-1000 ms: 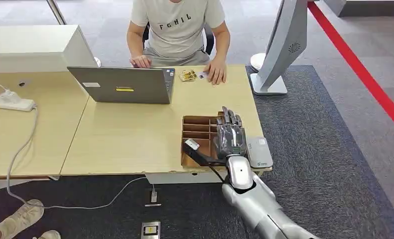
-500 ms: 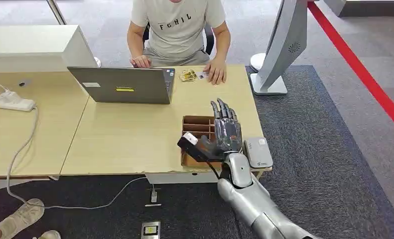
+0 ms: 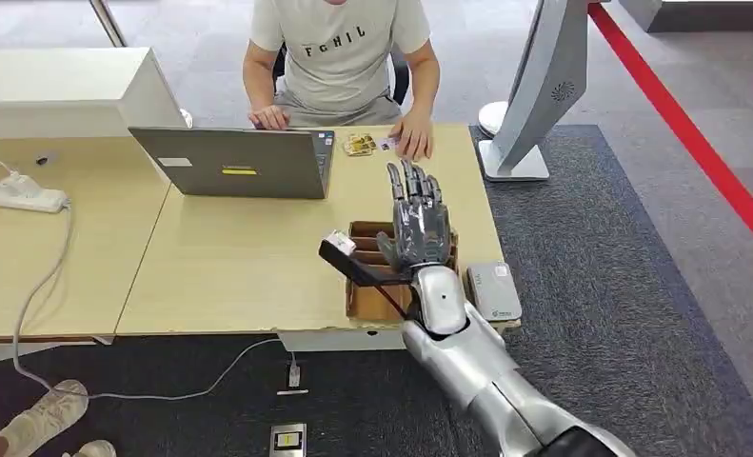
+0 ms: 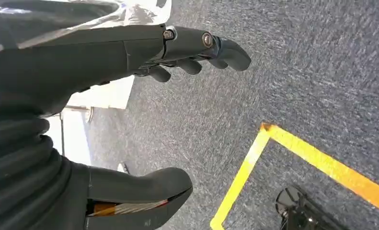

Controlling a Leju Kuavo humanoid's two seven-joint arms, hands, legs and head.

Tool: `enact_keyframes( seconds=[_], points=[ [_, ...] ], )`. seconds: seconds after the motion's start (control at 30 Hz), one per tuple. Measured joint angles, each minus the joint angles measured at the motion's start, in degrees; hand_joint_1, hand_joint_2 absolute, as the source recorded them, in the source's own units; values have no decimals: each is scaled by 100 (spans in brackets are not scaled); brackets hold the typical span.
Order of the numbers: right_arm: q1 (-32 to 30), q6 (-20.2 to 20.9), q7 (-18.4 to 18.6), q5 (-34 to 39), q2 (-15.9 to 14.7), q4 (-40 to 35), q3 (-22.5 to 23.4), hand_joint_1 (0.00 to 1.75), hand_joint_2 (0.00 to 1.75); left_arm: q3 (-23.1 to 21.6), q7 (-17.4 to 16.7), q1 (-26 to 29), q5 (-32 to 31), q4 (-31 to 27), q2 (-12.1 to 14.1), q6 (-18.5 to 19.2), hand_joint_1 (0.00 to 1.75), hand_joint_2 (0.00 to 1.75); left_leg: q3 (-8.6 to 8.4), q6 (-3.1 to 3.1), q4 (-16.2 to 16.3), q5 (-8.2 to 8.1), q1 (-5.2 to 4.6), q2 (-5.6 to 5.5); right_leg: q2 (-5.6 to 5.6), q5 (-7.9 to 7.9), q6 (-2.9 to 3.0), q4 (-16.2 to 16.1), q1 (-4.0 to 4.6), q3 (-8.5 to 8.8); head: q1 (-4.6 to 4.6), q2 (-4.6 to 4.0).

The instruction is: Pass the card to the sensor for recognition and then transmit it.

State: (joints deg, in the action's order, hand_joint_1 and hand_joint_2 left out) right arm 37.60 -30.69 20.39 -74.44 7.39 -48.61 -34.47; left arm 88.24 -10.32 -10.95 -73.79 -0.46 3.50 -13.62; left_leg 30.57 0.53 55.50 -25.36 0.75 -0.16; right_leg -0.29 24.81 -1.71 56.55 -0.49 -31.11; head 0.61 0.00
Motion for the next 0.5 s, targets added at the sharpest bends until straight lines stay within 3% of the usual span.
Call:
enact_keyframes(
  seconds=[0.2,0.5],
  points=[
    [11,398,206,-293,-35,94,-7,0,175,0,-190,0,-103,0,-20,-88,0,175,0,0,0,0,0,0,0,0,0,0,0,-1,0,0],
    [-48,647,330,-322,-107,208,7,0,175,0,-341,-2,-238,0,-20,-81,0,175,0,0,0,0,0,0,0,0,0,0,0,-3,0,0]
  ],
)
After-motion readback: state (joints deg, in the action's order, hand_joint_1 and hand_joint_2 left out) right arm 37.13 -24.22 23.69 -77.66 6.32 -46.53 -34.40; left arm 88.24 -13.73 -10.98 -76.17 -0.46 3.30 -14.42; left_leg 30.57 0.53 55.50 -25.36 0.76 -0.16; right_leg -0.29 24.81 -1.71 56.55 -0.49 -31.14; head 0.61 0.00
